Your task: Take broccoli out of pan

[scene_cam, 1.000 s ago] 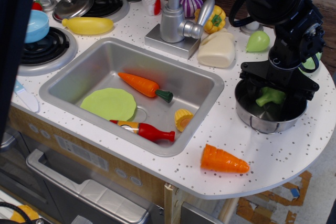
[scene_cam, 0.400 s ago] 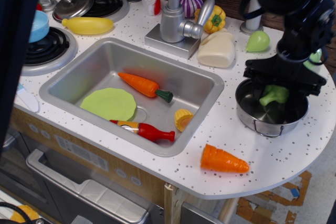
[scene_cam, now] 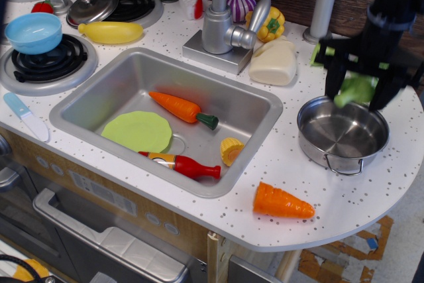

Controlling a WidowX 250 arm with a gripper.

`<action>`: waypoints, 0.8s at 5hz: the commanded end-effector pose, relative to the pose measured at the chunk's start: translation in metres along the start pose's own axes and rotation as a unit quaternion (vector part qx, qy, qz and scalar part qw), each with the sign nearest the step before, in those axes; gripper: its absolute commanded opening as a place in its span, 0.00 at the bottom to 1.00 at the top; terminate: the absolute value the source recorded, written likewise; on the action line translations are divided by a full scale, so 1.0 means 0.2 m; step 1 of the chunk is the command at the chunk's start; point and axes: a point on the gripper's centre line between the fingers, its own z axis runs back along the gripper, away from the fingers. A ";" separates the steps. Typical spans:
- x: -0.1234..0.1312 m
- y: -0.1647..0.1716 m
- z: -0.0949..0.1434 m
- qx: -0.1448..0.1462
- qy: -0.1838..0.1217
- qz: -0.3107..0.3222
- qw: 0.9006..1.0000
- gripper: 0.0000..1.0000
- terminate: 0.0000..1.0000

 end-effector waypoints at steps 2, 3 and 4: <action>-0.31 0.16 0.04 0.011 0.012 0.004 1.000 0.00 0.00; -0.36 0.13 -0.04 0.010 0.011 0.005 1.000 0.00 0.00; -0.37 0.11 -0.10 0.015 0.034 0.000 0.999 1.00 0.00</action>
